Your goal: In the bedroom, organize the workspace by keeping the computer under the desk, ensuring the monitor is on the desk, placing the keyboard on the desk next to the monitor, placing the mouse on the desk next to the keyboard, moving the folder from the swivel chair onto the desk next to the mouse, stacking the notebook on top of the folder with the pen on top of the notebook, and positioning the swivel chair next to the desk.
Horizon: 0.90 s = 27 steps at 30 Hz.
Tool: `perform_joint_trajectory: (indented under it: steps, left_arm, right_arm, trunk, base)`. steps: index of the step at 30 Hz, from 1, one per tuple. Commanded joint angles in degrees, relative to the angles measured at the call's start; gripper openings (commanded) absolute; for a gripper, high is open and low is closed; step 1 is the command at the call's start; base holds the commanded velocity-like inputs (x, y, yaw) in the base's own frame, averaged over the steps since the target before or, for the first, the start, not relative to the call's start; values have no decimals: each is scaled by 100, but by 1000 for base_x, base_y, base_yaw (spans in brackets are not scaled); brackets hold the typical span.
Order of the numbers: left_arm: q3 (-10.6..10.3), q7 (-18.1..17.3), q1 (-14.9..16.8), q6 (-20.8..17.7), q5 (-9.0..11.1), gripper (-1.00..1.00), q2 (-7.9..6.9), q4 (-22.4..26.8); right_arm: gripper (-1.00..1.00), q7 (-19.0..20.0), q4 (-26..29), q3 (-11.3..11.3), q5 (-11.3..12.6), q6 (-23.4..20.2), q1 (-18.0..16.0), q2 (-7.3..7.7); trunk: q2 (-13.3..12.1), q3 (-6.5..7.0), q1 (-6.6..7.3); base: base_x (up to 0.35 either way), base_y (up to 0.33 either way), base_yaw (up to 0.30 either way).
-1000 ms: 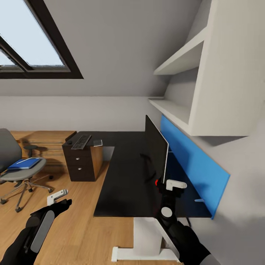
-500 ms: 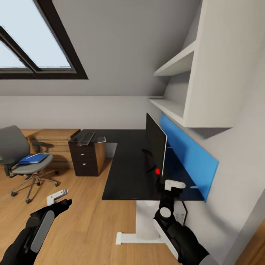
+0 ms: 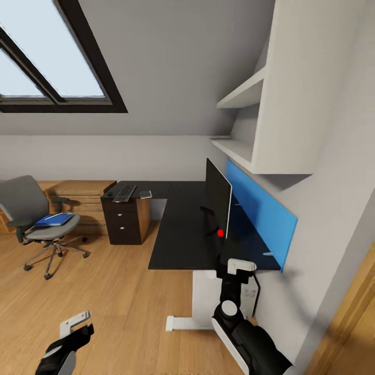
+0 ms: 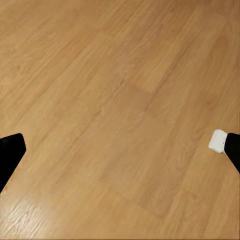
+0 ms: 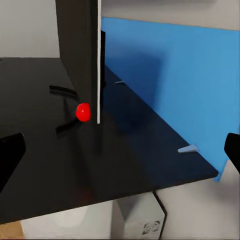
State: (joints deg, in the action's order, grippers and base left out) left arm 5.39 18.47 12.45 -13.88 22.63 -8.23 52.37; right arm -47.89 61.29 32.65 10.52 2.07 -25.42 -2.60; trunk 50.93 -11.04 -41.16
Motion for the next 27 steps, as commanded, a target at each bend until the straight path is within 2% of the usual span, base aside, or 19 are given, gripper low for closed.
perform_joint_trajectory:
  steps: [1,2,3,7,10,11,13,14,16,17,21,27]
  left_arm:
    - [-52,-5,-25,141,-3,100,1,-63]
    - [-93,-37,-46,283,-43,100,4,-134]
    - [-265,-146,-107,746,-169,100,65,-504]
    - [-351,-189,-155,1023,-226,100,217,-870]
    - [-375,-212,-193,1450,-245,100,260,-1115]
    - [-414,-222,-202,1713,-250,100,281,-1269]
    - [-549,-230,-209,2103,-255,100,313,-1542]
    - [-691,-233,-212,2349,-256,100,326,-1727]
    - [-836,-232,-213,2584,-257,100,337,-1897]
    - [-954,-231,-216,2803,-255,100,345,-2056]
    - [-1102,-233,-217,3230,-252,100,358,-2460]
    - [-1160,-225,-219,3434,-245,100,364,-2898]
  right_arm:
    - [100,-33,-5,58,53,22,7,-7]
    - [100,-35,-15,96,55,22,22,-15]
    - [100,-42,-58,235,62,60,176,-45]
    - [100,-59,-58,272,62,210,472,-44]
    - [100,-47,-95,275,64,237,565,-41]
    - [100,-37,-157,279,64,248,633,-40]
    - [100,-20,-348,284,64,304,725,-45]
    - [100,6,-555,289,64,413,762,-54]
    - [100,53,-811,296,64,592,787,-66]
    - [100,109,-1078,300,64,818,802,-87]
    - [100,267,-1724,302,60,1374,823,-177]
    - [100,696,-2659,309,57,1779,832,-303]
  trunk:
    - [7,-8,0]
    - [7,-8,0]
    - [7,-8,0]
    - [-74,28,44]
    - [-194,81,110]
    - [-234,99,132]
    - [-314,135,175]
    - [-354,153,197]
    - [-435,189,241]
    - [-475,207,263]
    - [-635,279,351]
    - [-876,387,483]
  base:
    - [-49,0,0]
    - [-39,0,0]
    - [-10,0,0]
    - [-4,0,0]
    - [0,0,0]
    - [0,0,0]
    - [0,0,0]
    - [0,0,0]
    - [0,0,0]
    - [0,0,0]
    - [0,0,0]
    - [0,0,0]
